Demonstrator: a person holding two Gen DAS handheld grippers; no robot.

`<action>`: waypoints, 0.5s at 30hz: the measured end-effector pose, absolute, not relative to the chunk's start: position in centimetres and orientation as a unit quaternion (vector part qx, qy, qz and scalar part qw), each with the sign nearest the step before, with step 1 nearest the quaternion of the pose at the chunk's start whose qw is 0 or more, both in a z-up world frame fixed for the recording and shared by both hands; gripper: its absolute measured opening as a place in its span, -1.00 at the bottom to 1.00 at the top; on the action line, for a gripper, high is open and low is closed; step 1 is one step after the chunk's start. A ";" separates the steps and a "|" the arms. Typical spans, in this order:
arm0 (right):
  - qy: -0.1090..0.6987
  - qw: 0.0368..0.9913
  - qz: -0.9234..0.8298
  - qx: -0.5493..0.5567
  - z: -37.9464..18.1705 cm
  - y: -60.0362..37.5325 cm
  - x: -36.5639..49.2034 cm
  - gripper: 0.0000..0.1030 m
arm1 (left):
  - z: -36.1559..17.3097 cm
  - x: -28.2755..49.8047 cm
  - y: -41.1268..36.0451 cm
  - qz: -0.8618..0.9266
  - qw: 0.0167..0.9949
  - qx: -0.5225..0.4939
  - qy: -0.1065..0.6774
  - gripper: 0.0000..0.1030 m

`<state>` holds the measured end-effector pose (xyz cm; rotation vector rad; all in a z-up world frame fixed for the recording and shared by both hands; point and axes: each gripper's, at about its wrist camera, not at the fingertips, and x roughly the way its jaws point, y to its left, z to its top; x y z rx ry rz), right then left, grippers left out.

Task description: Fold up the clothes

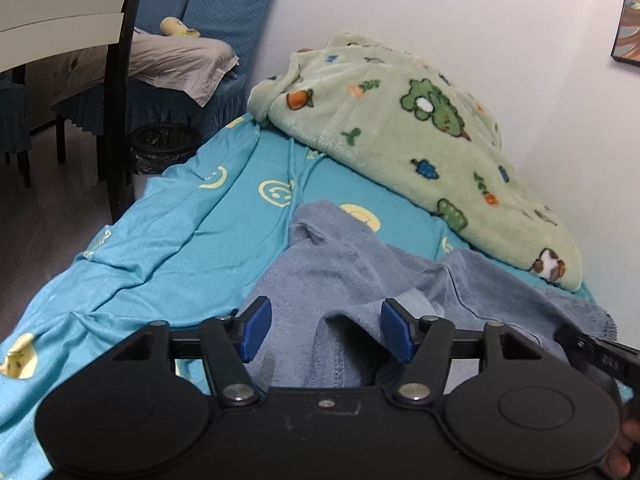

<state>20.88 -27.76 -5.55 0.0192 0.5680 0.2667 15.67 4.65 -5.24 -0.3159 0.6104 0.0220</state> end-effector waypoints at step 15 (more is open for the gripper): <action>0.372 0.856 0.311 -0.183 -7.4 -20.1 7.5 -0.94 | -2.1 11.7 4.3 -0.028 0.952 -0.167 0.255 0.12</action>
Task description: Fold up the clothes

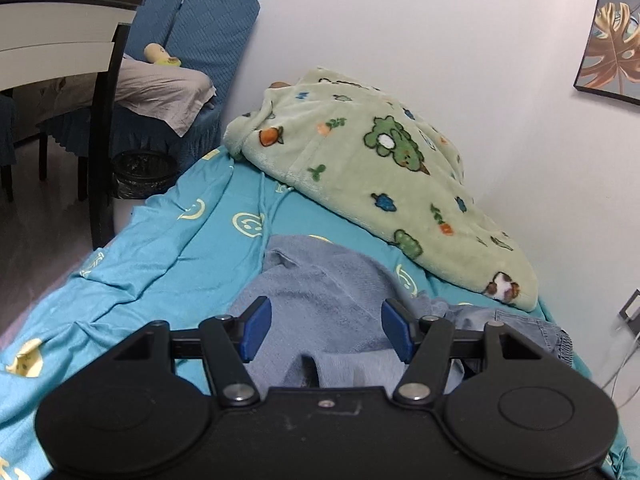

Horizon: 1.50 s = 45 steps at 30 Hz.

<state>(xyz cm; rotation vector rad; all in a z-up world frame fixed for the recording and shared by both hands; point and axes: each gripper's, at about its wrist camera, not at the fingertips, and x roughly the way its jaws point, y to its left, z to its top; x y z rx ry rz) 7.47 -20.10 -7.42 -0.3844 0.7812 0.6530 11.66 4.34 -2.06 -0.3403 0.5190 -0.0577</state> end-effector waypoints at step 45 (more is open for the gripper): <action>0.277 0.906 0.319 0.022 -7.2 -20.6 13.1 -0.97 | -9.1 35.9 -3.6 -0.003 0.876 -0.081 0.475 -0.79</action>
